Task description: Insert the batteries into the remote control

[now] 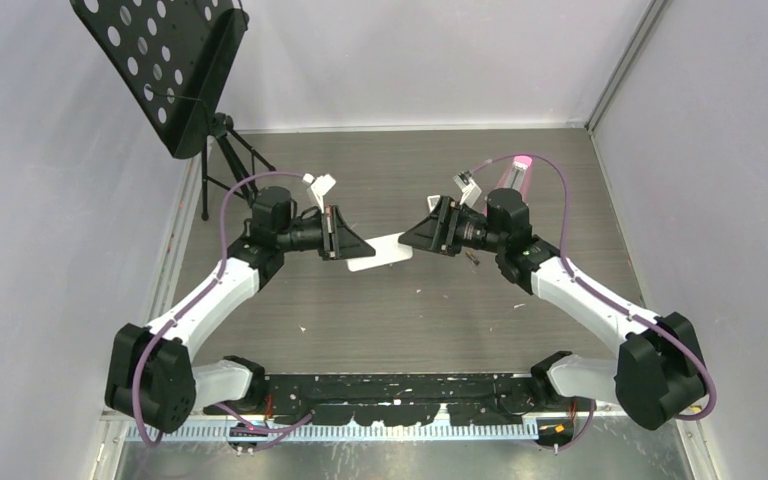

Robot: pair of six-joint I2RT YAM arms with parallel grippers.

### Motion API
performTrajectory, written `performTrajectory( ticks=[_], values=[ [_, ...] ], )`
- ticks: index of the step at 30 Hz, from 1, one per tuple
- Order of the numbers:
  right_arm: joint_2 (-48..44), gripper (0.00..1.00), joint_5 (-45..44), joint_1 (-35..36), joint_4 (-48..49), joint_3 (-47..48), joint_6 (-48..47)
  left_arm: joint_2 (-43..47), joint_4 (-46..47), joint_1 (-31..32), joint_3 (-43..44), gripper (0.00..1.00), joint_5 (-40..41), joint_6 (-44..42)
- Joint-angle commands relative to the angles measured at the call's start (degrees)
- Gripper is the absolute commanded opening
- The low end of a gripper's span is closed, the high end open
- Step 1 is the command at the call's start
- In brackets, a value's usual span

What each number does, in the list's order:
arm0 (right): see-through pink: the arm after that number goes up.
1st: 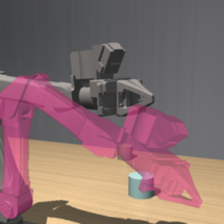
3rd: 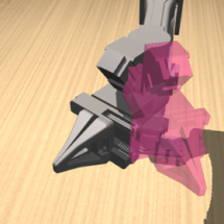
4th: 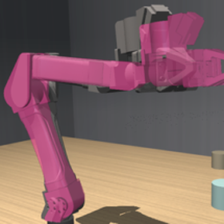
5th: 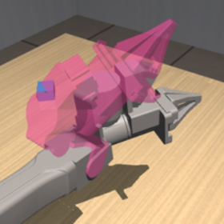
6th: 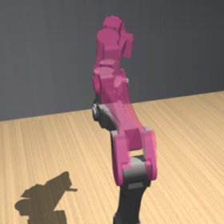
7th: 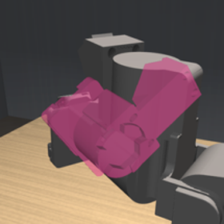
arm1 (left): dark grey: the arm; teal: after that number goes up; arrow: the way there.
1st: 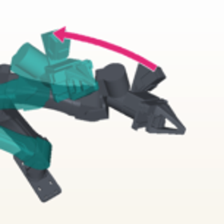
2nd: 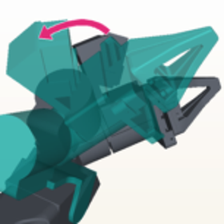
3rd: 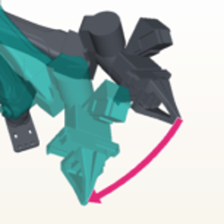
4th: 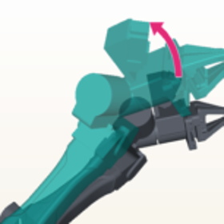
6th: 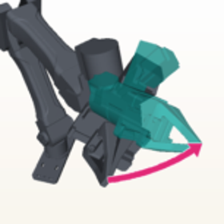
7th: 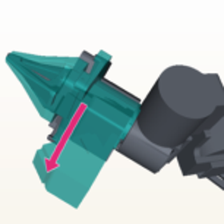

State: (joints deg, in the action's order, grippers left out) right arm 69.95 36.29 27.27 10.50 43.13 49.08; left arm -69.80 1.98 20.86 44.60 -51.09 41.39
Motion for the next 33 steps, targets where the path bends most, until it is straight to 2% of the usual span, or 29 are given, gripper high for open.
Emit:
performTrajectory(
  ticks=[1,4,9,13,16,19,22,26,30,33],
  values=[
    [-2.8,0.65,2.0,0.2,-2.6,1.2,-5.7,2.6,8.5,-1.0,-0.2,0.00,-10.0,5.5],
    [-3.5,0.62,2.8,0.2,-4.3,1.2,-7.4,2.4,10.7,-2.0,-0.5,0.00,-11.9,7.9],
    [-2.6,0.54,8.4,0.2,4.1,0.1,-3.0,1.2,15.7,-2.1,-0.9,0.00,-14.7,12.6],
    [-1.0,0.50,10.4,0.3,6.7,0.8,-1.4,0.4,21.8,-2.1,-2.4,0.00,-17.1,17.2],
    [0.5,0.45,11.8,0.4,8.8,0.8,0.2,0.5,22.9,-2.1,-2.6,0.00,-17.5,17.9],
    [1.4,0.37,12.5,0.7,10.8,0.7,1.7,0.7,23.0,-2.1,-2.3,0.00,-17.5,17.9],
    [2.0,0.18,12.7,0.6,10.1,0.8,1.4,1.1,23.0,-2.1,-2.1,0.00,-17.8,18.0],
    [2.7,0.06,13.0,0.3,9.3,0.0,0.6,2.1,22.0,-2.7,-1.7,0.00,-17.6,18.1],
    [3.1,0.03,13.9,-0.6,11.4,-1.2,1.1,2.8,21.4,-4.0,-1.7,0.00,-16.3,19.3],
    [3.1,0.03,13.3,-1.9,21.0,-3.6,7.5,2.7,21.8,-4.8,-1.5,0.00,-15.8,20.4]
  ],
)
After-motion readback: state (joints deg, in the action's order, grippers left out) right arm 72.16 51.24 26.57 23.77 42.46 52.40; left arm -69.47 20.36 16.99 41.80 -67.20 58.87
